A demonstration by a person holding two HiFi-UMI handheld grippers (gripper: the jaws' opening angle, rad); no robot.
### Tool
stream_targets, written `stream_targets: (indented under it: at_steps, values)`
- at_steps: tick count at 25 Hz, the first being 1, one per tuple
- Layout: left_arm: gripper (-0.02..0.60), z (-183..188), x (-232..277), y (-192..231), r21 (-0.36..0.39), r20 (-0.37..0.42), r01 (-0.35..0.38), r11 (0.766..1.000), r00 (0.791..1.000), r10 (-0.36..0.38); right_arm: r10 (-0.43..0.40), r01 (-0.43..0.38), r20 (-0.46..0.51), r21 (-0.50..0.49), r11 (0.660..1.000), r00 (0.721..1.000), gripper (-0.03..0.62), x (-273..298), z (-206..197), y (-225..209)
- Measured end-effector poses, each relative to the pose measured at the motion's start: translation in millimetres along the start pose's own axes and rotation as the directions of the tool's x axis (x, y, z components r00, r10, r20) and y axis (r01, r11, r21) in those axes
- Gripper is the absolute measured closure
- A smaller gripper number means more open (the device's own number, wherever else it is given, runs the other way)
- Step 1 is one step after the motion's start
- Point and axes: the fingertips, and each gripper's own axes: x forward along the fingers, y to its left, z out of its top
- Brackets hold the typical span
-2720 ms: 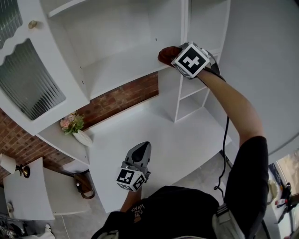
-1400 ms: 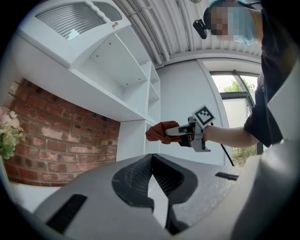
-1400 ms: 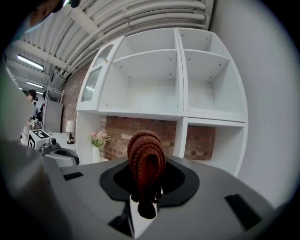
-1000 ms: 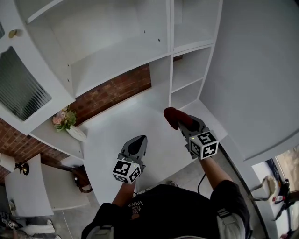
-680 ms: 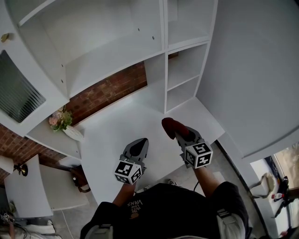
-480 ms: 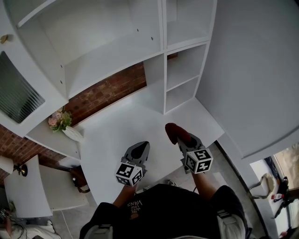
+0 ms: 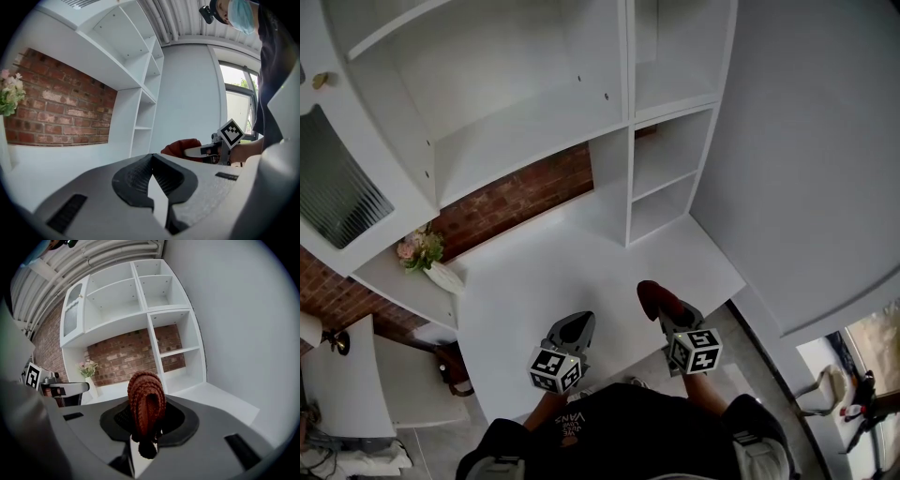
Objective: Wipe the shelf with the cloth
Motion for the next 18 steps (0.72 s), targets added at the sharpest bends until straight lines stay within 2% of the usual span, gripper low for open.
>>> stream_targets:
  at_steps: [8,18]
  values:
    - [0.575,-5.3,-6.2,2.8,-0.008,-0.009,-0.03,1.0,1.0,0.03,0.007,-0.007,-0.023,-0.01,1.0,1.0,0.5,-1.0,-8.8,-6.5]
    - [0.575,-1.4,-3.6,-4.7,0.0,0.002,-0.046,0.999,0.999,0.046,0.061,-0.062,-0.03,-0.041,0.997,0.998,0.5,1.9,-6.1,-1.4]
